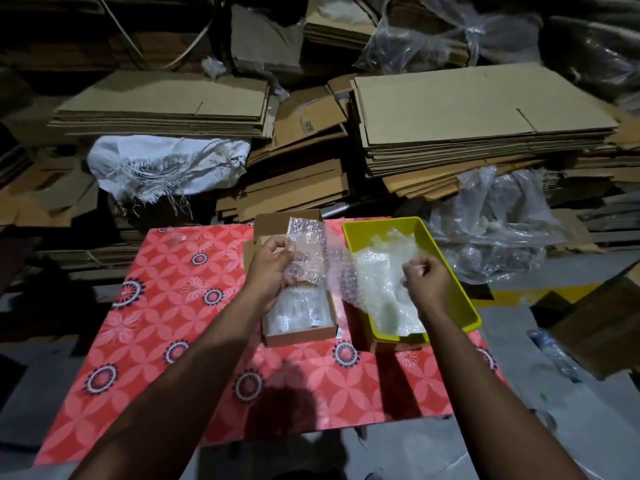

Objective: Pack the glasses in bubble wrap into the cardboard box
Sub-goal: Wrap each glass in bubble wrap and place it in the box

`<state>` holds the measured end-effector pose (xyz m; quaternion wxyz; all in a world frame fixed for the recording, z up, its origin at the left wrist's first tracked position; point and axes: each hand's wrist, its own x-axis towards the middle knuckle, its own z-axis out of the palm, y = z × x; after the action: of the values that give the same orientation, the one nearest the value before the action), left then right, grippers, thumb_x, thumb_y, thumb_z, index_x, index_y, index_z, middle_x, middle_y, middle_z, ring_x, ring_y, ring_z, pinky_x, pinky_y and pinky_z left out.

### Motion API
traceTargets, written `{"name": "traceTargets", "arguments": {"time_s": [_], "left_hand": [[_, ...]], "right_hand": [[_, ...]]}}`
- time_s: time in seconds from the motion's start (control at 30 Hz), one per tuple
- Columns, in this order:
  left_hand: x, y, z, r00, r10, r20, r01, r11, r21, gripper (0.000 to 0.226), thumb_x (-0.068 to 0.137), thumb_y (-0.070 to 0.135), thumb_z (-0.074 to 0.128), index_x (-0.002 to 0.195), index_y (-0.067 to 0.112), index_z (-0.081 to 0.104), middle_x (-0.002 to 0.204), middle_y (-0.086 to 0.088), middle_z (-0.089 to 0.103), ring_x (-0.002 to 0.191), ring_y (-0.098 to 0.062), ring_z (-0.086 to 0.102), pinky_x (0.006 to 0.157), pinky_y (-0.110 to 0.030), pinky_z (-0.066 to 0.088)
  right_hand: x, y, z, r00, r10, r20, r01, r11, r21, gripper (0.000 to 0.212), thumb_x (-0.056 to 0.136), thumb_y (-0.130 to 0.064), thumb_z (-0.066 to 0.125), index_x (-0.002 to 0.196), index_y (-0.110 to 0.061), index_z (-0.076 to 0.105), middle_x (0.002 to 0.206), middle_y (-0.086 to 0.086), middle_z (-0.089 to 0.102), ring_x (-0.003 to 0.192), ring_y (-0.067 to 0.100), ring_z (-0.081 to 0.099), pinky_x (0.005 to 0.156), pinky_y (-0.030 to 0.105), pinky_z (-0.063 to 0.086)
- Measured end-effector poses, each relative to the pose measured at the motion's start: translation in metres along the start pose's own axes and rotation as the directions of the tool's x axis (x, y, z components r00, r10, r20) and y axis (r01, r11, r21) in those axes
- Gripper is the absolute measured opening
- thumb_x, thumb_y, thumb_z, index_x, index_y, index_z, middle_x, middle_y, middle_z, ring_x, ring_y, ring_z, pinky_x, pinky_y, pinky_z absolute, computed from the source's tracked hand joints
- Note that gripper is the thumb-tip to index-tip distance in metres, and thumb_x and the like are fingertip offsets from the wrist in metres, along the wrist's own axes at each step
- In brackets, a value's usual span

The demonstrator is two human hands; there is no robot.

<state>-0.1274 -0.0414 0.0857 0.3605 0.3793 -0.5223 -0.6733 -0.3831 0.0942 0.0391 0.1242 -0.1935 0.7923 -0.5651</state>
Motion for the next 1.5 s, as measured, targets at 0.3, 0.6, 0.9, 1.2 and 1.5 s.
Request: {"name": "traceTargets", "arguments": {"time_s": [0.3, 0.6, 0.9, 1.2, 1.5], "left_hand": [[-0.017, 0.037, -0.013, 0.988, 0.037, 0.150, -0.064, 0.982, 0.177, 0.014, 0.099, 0.019, 0.059, 0.099, 0.020, 0.074, 0.083, 0.000, 0.070, 0.058, -0.009, 0.054, 0.054, -0.022, 0.044], [-0.024, 0.088, -0.023, 0.968, 0.240, 0.069, -0.249, 0.943, 0.219, 0.009, 0.086, 0.015, 0.076, 0.086, 0.022, 0.073, 0.068, 0.003, 0.069, 0.058, -0.013, 0.051, 0.054, -0.023, 0.040], [-0.048, 0.090, -0.031, 0.979, 0.168, 0.118, -0.178, 0.981, 0.076, 0.031, 0.080, 0.006, 0.078, 0.109, 0.013, 0.069, 0.092, -0.008, 0.077, 0.067, -0.016, 0.067, 0.064, -0.028, 0.056], [-0.060, 0.107, -0.041, 0.952, 0.307, 0.019, -0.307, 0.949, 0.064, 0.024, 0.084, 0.015, 0.074, 0.107, 0.020, 0.067, 0.100, 0.001, 0.074, 0.085, -0.011, 0.070, 0.070, -0.026, 0.057], [-0.066, 0.099, -0.048, 0.937, 0.343, -0.058, -0.331, 0.931, 0.152, 0.029, 0.086, -0.006, 0.070, 0.110, 0.008, 0.065, 0.077, 0.010, 0.073, 0.072, -0.005, 0.068, 0.065, -0.022, 0.054]], "right_hand": [[-0.025, -0.028, 0.017, 0.855, -0.328, 0.403, 0.442, 0.866, -0.233, 0.060, 0.083, -0.051, 0.074, 0.133, -0.024, 0.055, 0.136, 0.002, 0.058, 0.130, 0.022, 0.049, 0.103, 0.039, 0.041], [-0.074, -0.142, 0.029, 0.469, -0.426, 0.774, 0.207, 0.904, 0.373, 0.015, 0.095, -0.009, 0.067, 0.109, -0.004, 0.069, 0.083, 0.021, 0.071, 0.069, 0.022, 0.066, 0.061, 0.029, 0.054], [-0.088, -0.165, 0.044, 0.653, -0.376, 0.657, -0.071, 0.834, 0.547, 0.013, 0.096, -0.014, 0.065, 0.106, -0.006, 0.069, 0.090, 0.015, 0.065, 0.081, 0.025, 0.064, 0.061, 0.029, 0.058], [-0.097, -0.167, 0.043, 0.405, -0.445, 0.799, 0.167, 0.895, 0.414, 0.023, 0.096, 0.001, 0.062, 0.115, -0.011, 0.059, 0.078, 0.018, 0.067, 0.064, 0.022, 0.071, 0.051, 0.024, 0.052], [-0.099, -0.167, 0.046, 0.319, -0.461, 0.828, 0.207, 0.887, 0.413, 0.035, 0.096, -0.001, 0.062, 0.129, -0.012, 0.056, 0.076, -0.001, 0.072, 0.062, 0.015, 0.065, 0.056, 0.024, 0.052]]}}
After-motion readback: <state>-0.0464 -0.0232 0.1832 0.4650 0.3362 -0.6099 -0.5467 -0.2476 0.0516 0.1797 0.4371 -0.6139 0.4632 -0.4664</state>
